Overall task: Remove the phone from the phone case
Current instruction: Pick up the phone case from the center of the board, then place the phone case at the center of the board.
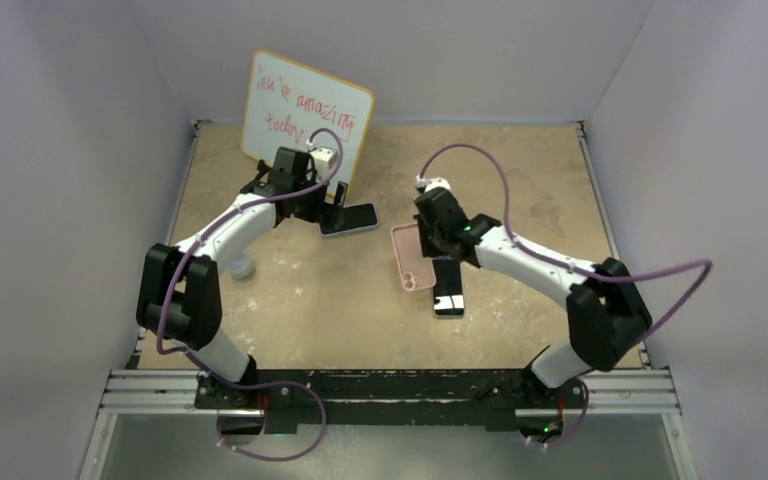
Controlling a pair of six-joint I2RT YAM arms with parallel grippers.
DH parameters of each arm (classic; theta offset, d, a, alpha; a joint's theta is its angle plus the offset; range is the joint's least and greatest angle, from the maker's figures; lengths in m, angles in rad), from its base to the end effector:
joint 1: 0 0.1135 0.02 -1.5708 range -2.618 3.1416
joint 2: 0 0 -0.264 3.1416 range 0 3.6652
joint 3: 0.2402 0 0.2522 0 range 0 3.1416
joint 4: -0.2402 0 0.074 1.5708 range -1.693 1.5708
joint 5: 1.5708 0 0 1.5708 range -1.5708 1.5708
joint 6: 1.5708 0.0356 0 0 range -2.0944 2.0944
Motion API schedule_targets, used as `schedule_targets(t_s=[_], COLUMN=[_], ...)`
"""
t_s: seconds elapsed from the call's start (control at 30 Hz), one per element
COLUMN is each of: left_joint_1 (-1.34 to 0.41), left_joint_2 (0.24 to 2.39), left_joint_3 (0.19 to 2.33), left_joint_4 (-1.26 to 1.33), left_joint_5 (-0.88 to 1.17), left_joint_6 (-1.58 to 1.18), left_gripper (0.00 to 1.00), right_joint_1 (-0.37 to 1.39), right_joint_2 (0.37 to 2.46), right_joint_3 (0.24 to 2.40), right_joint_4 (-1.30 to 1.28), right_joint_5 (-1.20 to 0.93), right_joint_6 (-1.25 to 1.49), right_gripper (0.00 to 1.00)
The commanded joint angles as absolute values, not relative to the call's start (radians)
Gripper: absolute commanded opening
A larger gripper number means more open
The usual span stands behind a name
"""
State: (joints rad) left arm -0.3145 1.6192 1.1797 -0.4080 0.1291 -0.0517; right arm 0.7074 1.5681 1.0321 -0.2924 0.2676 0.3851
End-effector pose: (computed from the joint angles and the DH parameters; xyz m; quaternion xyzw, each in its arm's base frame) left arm 0.3336 -0.1133 0.2453 0.1449 0.9223 -0.1236 0.3362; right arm 0.2598 0.2098 0.2242 -0.1004 0.9194 0.0805 0.3718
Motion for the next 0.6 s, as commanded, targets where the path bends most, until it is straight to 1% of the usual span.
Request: schedule_targets(t_s=[0.0,0.17,0.4,0.47,0.57], left_joint_1=[-0.316,-0.316,-0.316,-0.316,-0.316], left_joint_2=[1.577,1.574,1.584,1.597,1.625], left_joint_3=[1.175,1.173,1.172,1.173,1.179], left_joint_4=[-0.383,-0.380,-0.377,-0.371,-0.368], left_joint_5=[0.152,0.164,0.173,0.178,0.186], left_joint_6=[-0.064,-0.067,-0.064,-0.057,-0.044], left_gripper=[0.98,0.98,0.98,0.98,0.98], right_joint_1=[0.584,0.398,0.088,0.028,-0.013], right_joint_2=[1.460,1.426,1.475,1.506,1.564], right_joint_3=[1.097,1.065,1.021,1.020,1.028], right_joint_4=[-0.350,-0.368,-0.369,-0.356,-0.320], right_joint_5=[0.295,0.286,0.311,0.292,0.294], right_joint_6=[0.360,0.382,0.453,0.460,0.471], right_gripper=[0.00,0.00,0.00,0.00,0.00])
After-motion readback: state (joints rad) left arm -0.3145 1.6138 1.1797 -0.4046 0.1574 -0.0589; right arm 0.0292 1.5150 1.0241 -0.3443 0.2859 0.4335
